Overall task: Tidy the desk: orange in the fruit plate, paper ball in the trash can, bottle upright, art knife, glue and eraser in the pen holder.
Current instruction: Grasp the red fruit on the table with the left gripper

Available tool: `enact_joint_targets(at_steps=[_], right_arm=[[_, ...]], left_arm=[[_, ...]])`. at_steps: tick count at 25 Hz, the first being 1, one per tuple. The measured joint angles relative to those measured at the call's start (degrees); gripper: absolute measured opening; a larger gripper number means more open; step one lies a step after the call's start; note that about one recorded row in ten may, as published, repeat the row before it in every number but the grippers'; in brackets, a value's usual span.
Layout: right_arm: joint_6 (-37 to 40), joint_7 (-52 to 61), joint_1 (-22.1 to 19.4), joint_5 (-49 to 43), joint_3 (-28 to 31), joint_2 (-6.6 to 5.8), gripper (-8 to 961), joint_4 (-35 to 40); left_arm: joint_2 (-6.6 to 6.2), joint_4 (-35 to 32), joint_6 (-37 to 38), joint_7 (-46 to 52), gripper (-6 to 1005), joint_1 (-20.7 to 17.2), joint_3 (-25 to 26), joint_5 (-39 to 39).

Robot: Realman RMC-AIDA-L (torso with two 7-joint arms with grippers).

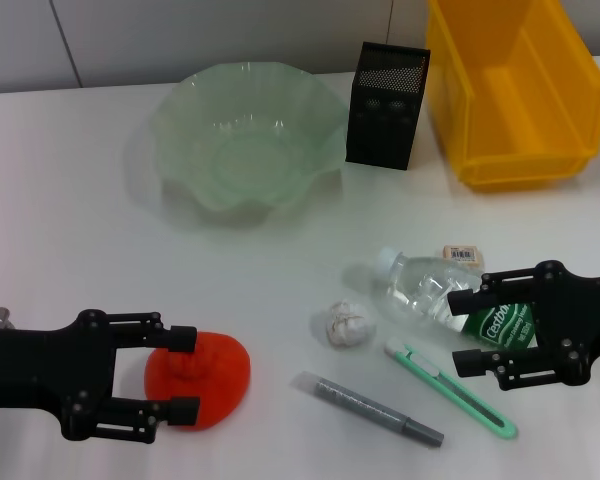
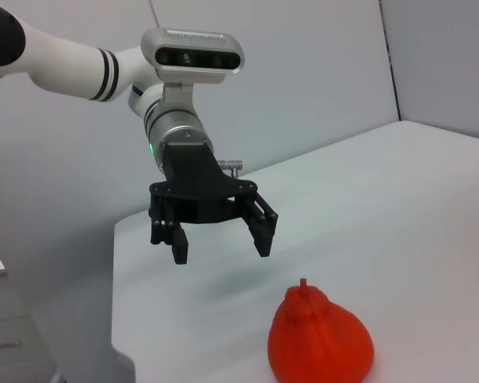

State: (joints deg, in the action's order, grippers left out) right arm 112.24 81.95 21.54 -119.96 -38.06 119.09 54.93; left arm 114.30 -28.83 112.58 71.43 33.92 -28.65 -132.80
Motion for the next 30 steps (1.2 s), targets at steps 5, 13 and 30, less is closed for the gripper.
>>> enact_joint_targets(at_steps=[5,13,30], right_arm=[[0.0,0.0,0.1,0.0,0.0,0.0,671,0.0],[0.0,0.1,0.1,0.0,0.0,0.0,671,0.0],[0.4,0.4,-0.1,0.9,0.1,-0.09,670,0.0]], left_arm=[[0.03,0.0,0.0,0.0,785,0.0,0.0,0.0],[0.05,0.0,0.2,0.1,785,-0.1,0.1,-0.2],[4.03,-12.7,-3.5,-0.2,784,-4.8,0.1,0.2]])
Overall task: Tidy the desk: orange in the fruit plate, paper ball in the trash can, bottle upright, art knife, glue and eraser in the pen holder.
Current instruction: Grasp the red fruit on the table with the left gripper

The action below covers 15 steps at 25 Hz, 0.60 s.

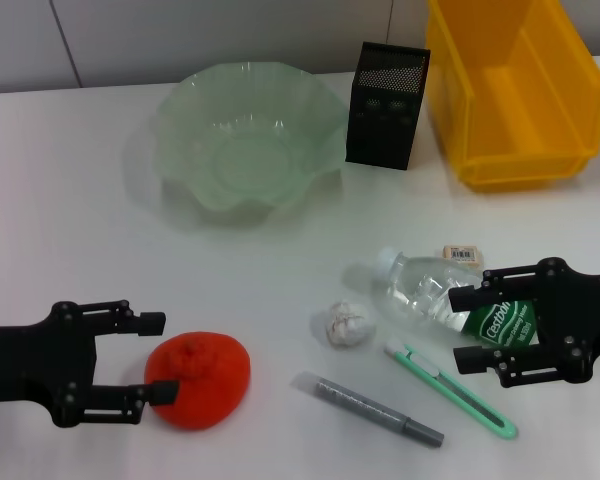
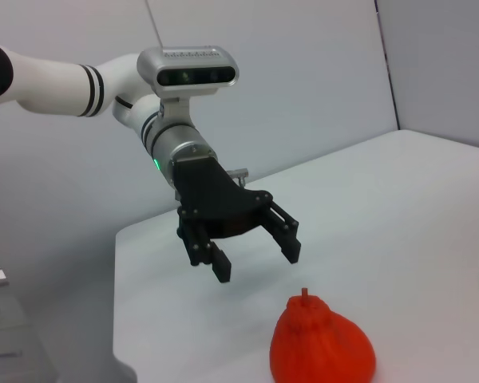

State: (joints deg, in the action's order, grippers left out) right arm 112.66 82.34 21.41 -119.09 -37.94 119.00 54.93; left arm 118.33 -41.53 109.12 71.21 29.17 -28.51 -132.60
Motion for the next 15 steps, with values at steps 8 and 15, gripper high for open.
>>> enact_joint_targets(at_steps=[8,15], right_arm=[[-0.3,0.1,0.2,-0.1,-0.1,0.0,670,-0.5],[-0.3,0.1,1.1,0.0,-0.1,0.0,670,-1.6]], left_arm=[[0.13,5.0,-4.7,-6.3,784,-0.6,-0.7,0.2],[0.34,11.1,-11.9,-9.8,784,0.6,-1.9,0.4]])
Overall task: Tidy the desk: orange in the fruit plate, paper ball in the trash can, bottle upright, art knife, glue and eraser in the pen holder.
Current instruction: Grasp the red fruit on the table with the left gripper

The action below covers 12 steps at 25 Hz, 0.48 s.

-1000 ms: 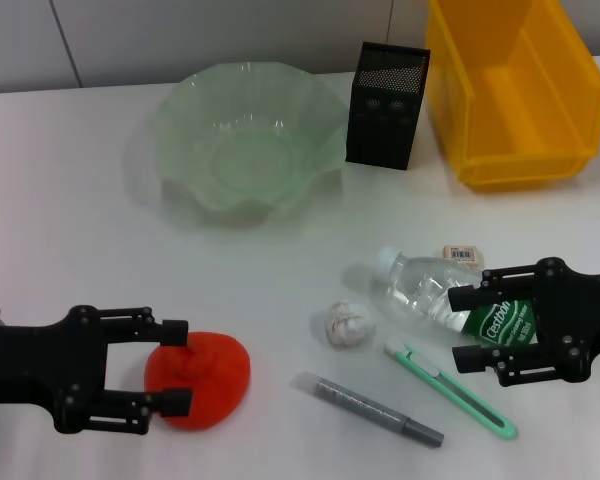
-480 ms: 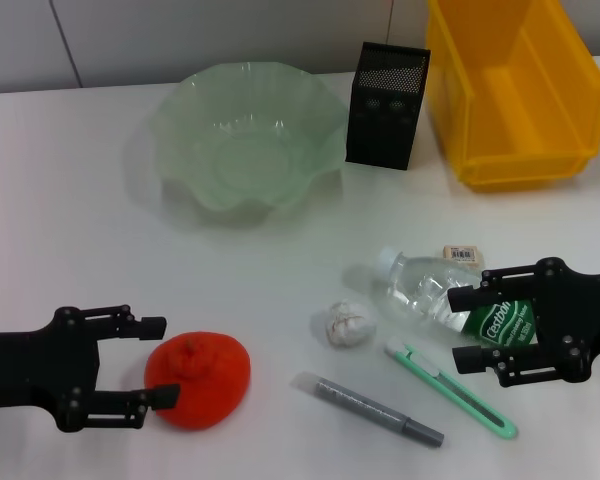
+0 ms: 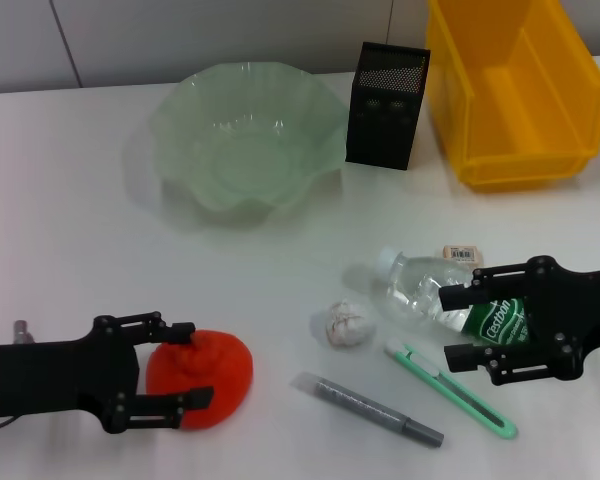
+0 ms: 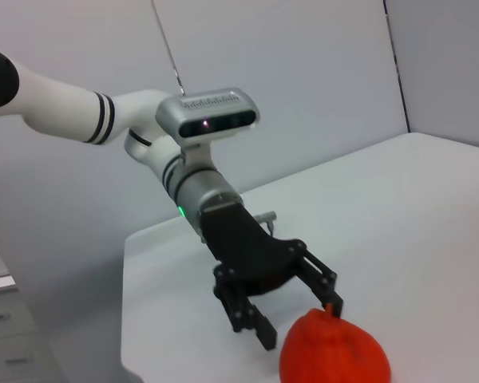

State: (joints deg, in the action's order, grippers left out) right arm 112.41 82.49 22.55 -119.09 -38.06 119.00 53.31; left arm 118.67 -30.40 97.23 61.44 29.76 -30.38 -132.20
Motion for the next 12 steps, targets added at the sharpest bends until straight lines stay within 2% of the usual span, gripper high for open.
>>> enact_joint_targets(at_steps=[2,12], right_arm=[[0.0,0.0,0.1,0.0,0.0,0.0,670,-0.2],[-0.1,0.0,0.2,0.0,0.0,0.0,669,-0.6]], left_arm=[[0.0,1.9,-2.3,-1.5,784,0.3,-0.1,0.2],[0.09,3.6,-4.3,-3.2,785,0.3,-0.4,2.7]])
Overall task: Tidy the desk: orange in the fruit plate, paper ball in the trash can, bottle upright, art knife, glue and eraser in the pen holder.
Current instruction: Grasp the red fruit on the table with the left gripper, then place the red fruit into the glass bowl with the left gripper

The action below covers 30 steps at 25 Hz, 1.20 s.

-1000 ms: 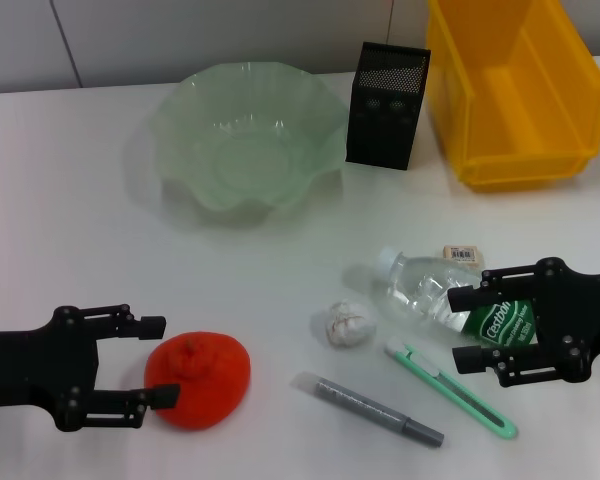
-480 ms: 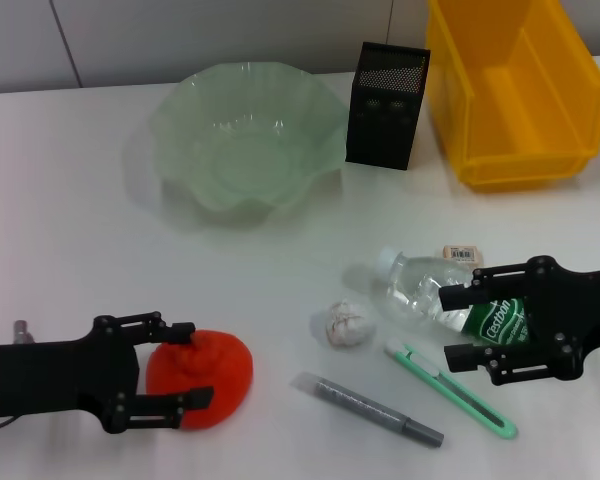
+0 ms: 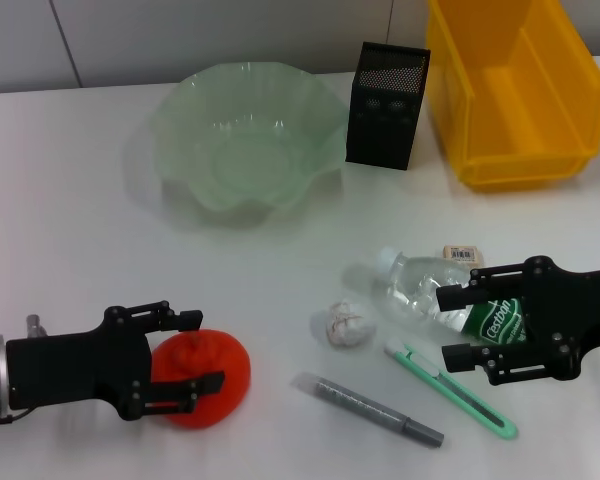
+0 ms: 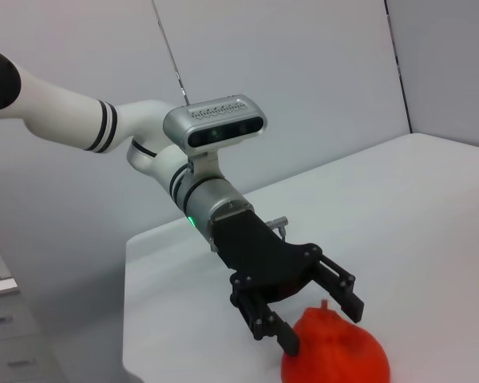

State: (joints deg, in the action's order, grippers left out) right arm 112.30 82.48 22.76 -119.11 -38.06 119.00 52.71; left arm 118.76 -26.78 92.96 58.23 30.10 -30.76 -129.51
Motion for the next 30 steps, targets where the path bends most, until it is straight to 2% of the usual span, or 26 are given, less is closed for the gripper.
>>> enact_joint_targets(at_steps=[6,10,16,22,28,30], right_arm=[[-0.1,-0.1,0.0,0.0,0.0,0.0,669,-0.1],[-0.2,-0.1,0.0,-0.1,0.0,0.0,670,-0.1],[-0.7,-0.1,0.0,-0.1,0.0,0.04,670,-0.3],[-0.8,-0.1,0.2,-0.1,0.0,0.09,669,-0.7],[-0.8,-0.1,0.1,0.0,0.0,0.09,671,-0.7],[-0.8,-0.1,0.0,0.0,0.0,0.09,671,-1.0]], left_arm=[[-0.04,0.7,-0.6,-0.1,672,0.1,-0.1,0.1],[-0.08,0.8,-1.0,-0.2,597,0.2,-2.8,0.0],[-0.02,0.8,-1.7,-0.2,362,0.2,-4.5,0.3],[-0.02,0.8,-1.4,0.3,292,0.1,-4.1,1.3],[-0.25,-0.1,2.0,1.4,216,0.2,-4.4,6.9],[-0.3,-2.7,4.2,4.6,181,1.1,-4.4,9.6]])
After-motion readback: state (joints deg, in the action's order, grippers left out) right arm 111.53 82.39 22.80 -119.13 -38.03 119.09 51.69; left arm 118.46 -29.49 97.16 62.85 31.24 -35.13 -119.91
